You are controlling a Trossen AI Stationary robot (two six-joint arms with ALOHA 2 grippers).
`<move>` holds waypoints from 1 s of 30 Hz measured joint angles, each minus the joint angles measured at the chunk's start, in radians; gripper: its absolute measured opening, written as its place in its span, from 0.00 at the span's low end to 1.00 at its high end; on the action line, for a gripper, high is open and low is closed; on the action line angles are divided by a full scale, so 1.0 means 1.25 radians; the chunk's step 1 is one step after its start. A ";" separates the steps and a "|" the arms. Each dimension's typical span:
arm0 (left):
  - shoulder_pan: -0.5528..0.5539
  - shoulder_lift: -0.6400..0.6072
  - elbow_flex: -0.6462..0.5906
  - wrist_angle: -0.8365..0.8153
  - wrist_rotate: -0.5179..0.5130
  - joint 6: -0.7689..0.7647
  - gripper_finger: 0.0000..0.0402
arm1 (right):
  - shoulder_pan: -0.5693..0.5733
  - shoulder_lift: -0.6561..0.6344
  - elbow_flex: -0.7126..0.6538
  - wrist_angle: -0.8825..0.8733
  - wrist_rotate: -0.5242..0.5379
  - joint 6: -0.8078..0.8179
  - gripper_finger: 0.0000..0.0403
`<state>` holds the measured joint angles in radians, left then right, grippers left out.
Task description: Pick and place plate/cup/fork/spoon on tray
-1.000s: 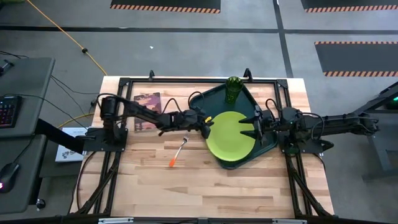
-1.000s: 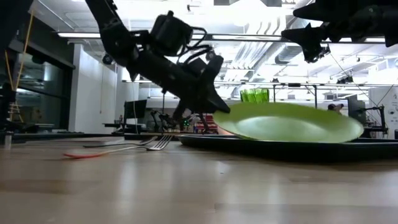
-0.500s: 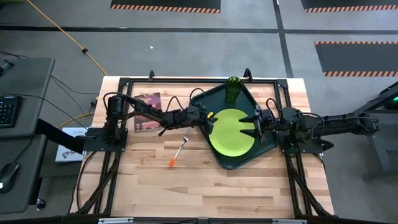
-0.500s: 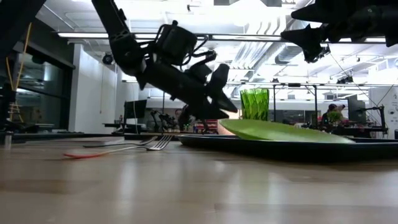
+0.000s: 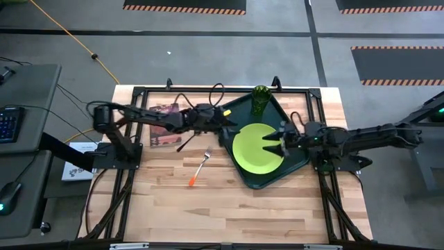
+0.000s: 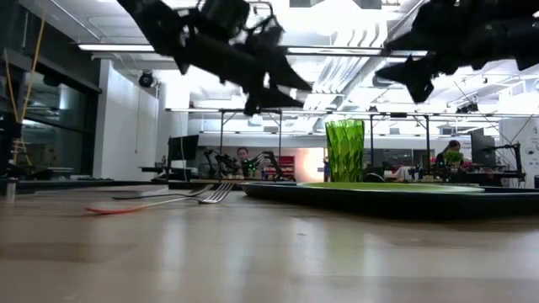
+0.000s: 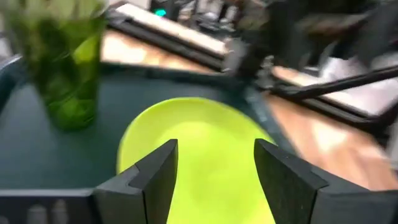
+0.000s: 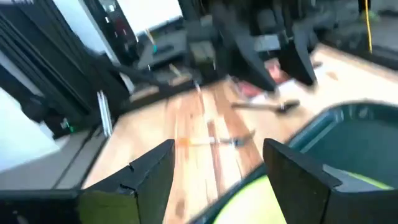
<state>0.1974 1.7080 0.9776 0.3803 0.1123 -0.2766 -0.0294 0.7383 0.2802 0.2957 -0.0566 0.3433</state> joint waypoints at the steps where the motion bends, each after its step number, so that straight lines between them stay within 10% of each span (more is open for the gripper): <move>1: -0.005 -0.021 0.000 -0.014 0.014 0.003 0.49 | 0.002 0.027 0.000 0.006 0.003 0.000 0.54; 11: -0.107 -0.224 -0.223 0.231 -0.115 0.035 0.25 | 0.014 0.326 0.075 0.095 0.079 -0.039 0.03; 16: -0.159 -0.290 -0.367 0.419 -0.222 0.036 0.03 | -0.008 0.474 0.137 0.139 0.102 -0.044 0.06; 30: -0.255 -0.303 -0.432 0.489 -0.356 0.058 0.01 | -0.054 0.843 0.422 0.035 0.092 -0.047 0.00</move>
<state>-0.1215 1.3292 0.4381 0.9921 -0.3330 -0.2040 -0.0971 1.7917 0.8073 0.3395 0.0577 0.2841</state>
